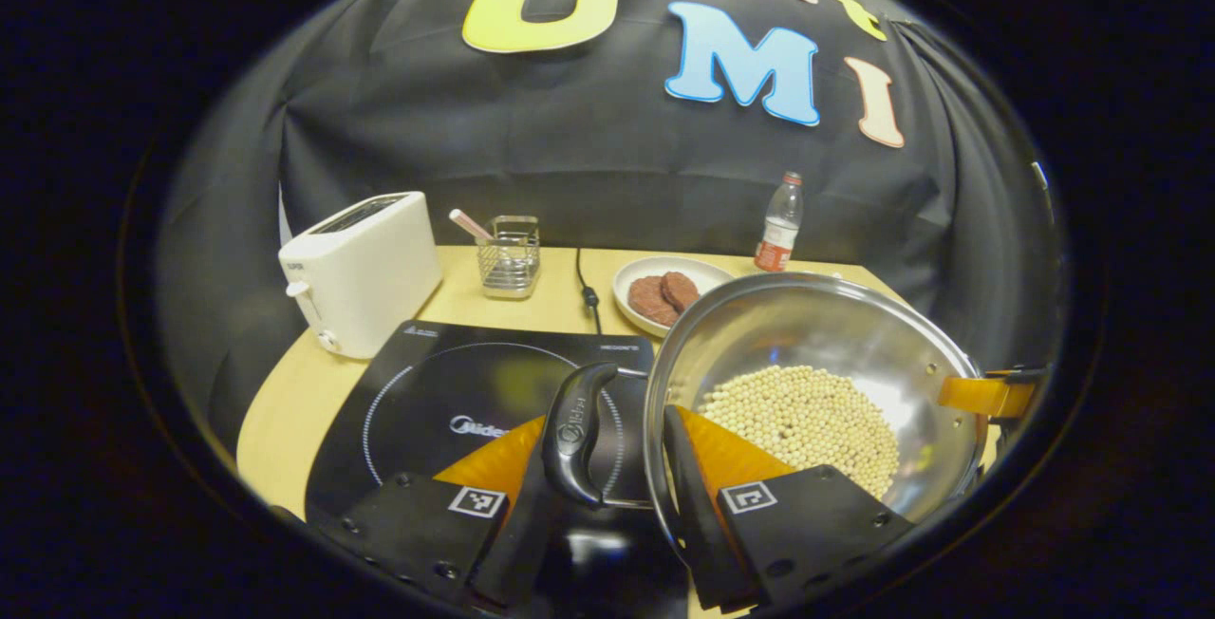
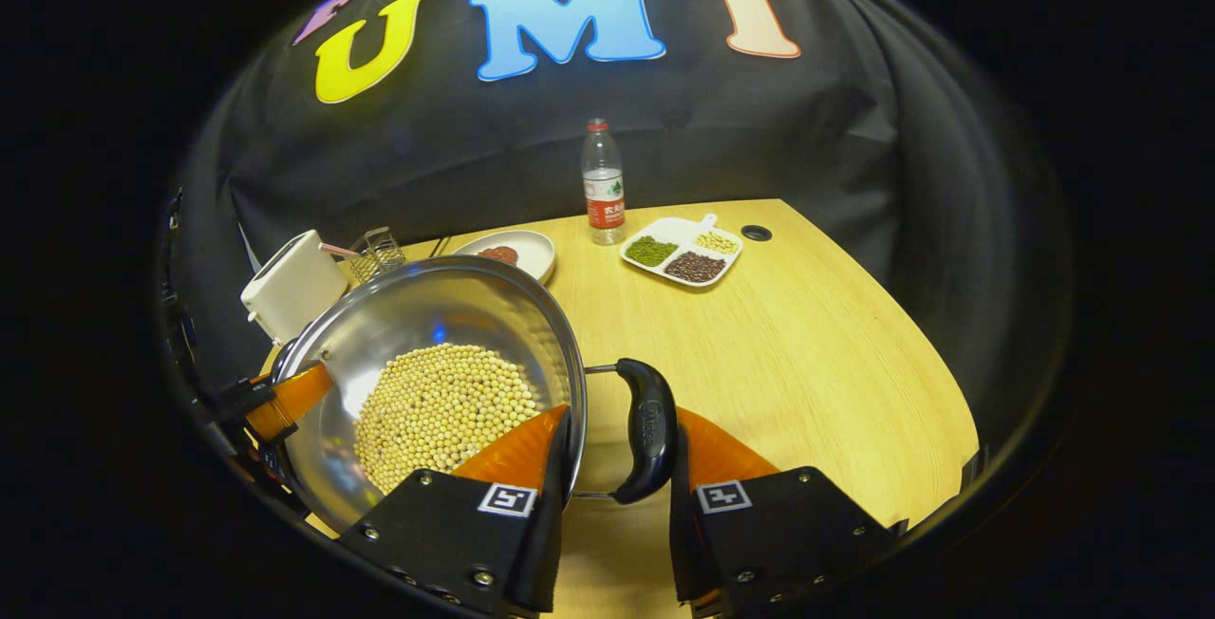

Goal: First push the handle of the pot to place it horizontally, then grasp the pot with both hands and set it on the induction cooktop.

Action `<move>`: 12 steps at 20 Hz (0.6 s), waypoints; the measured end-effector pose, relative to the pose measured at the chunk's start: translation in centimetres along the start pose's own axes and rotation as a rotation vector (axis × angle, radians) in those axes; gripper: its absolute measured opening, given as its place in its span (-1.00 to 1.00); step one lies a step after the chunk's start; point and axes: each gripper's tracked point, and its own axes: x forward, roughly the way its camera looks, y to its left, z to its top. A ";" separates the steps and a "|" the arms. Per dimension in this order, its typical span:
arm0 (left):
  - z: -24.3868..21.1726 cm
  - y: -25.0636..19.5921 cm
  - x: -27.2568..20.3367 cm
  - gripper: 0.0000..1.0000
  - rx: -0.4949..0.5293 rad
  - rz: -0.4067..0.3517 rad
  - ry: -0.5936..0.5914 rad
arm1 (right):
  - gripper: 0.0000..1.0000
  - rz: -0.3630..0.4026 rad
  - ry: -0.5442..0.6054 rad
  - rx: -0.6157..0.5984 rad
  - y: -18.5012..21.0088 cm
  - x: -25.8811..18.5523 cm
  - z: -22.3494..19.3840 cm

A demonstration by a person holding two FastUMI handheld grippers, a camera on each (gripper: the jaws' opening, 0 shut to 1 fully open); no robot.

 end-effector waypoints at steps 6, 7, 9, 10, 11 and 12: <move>0.9 6.3 -0.6 0.36 -0.004 0.034 -0.015 | -0.06 0.032 -0.004 -0.006 6.3 0.6 -0.1; 1.1 7.5 -0.8 0.28 -0.003 0.041 -0.015 | -0.07 0.038 -0.004 -0.007 7.3 0.7 -0.1; 1.2 9.8 -1.1 0.43 -0.004 0.055 -0.014 | -0.07 0.050 -0.006 -0.012 9.3 1.0 -0.1; 1.3 10.8 -1.0 0.43 -0.004 0.062 -0.014 | -0.07 0.057 -0.002 -0.015 10.3 1.2 -0.2; 1.4 11.8 -1.0 0.43 -0.003 0.072 -0.016 | -0.07 0.065 0.000 -0.015 11.2 1.4 -0.1; 1.5 12.8 -1.0 0.43 -0.003 0.082 -0.018 | -0.07 0.073 0.002 -0.014 12.2 1.7 -0.1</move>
